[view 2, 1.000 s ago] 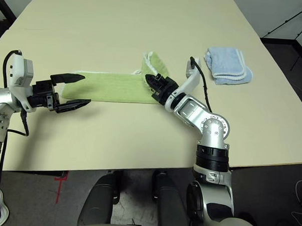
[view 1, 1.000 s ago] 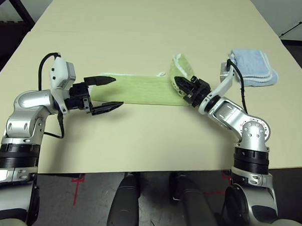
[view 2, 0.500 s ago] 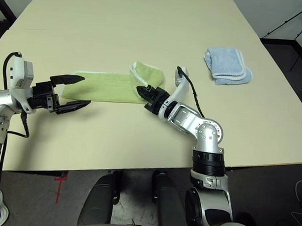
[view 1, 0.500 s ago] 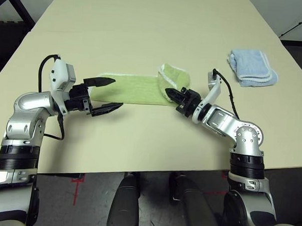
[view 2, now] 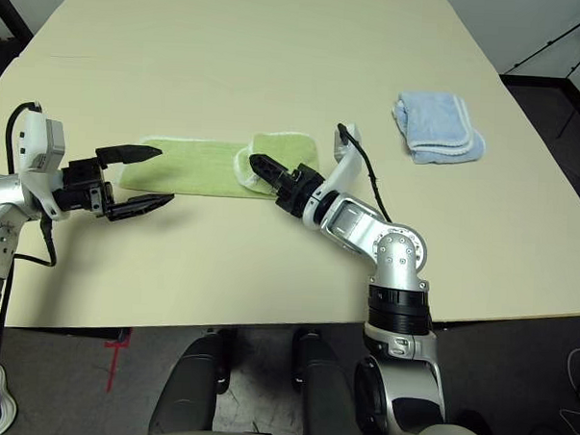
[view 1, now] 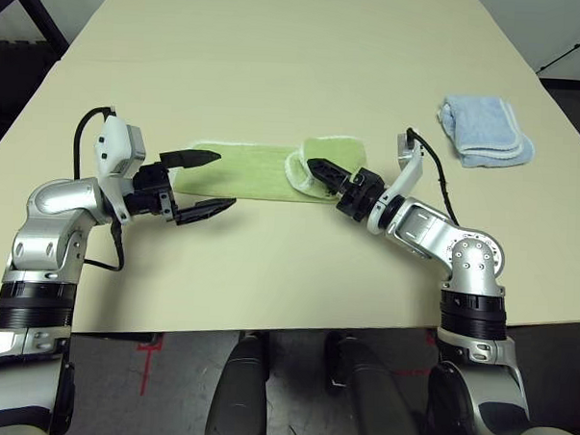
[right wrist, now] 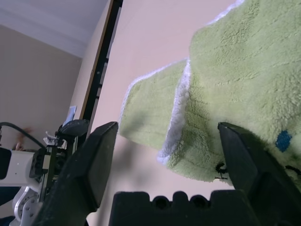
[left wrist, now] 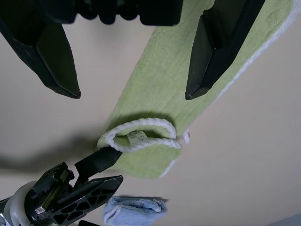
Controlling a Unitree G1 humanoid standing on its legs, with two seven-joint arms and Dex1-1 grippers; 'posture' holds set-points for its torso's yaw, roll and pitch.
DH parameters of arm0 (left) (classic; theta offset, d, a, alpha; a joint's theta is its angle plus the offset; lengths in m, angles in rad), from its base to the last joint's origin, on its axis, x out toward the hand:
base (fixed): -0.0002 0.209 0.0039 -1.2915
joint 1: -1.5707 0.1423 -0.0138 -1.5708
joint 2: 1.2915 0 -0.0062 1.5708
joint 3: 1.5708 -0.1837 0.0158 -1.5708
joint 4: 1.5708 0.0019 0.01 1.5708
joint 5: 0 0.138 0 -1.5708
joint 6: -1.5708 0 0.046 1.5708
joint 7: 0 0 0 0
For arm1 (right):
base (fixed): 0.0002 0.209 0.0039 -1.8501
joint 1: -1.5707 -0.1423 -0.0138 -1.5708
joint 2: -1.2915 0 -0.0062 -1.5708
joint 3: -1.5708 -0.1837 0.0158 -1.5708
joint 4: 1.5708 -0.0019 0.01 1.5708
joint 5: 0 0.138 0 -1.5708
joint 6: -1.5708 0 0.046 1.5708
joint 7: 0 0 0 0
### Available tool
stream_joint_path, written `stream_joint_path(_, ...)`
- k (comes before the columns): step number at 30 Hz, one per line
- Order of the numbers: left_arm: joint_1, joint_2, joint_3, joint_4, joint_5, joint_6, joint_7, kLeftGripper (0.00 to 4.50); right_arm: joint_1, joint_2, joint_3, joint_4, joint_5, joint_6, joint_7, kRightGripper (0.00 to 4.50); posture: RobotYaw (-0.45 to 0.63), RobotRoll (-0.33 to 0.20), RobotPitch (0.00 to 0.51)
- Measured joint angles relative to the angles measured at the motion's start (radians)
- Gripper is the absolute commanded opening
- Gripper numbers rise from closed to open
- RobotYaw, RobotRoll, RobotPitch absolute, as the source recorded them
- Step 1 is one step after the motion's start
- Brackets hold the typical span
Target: Fold the towel and set it aside.
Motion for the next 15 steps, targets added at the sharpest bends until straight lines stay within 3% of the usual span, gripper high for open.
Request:
stream_joint_path(7,-0.006,-0.001,-0.001,0.001,0.0,-0.001,0.0,4.5,-0.055,-0.002,-0.043,0.005,0.036,-0.002,-0.002,4.47,0.21,0.0,0.178)
stream_joint_path(15,-0.01,-0.002,-0.001,-0.003,0.0,0.001,0.009,4.5,-0.058,0.028,0.007,0.073,0.002,0.002,0.023,4.47,0.23,0.0,0.173)
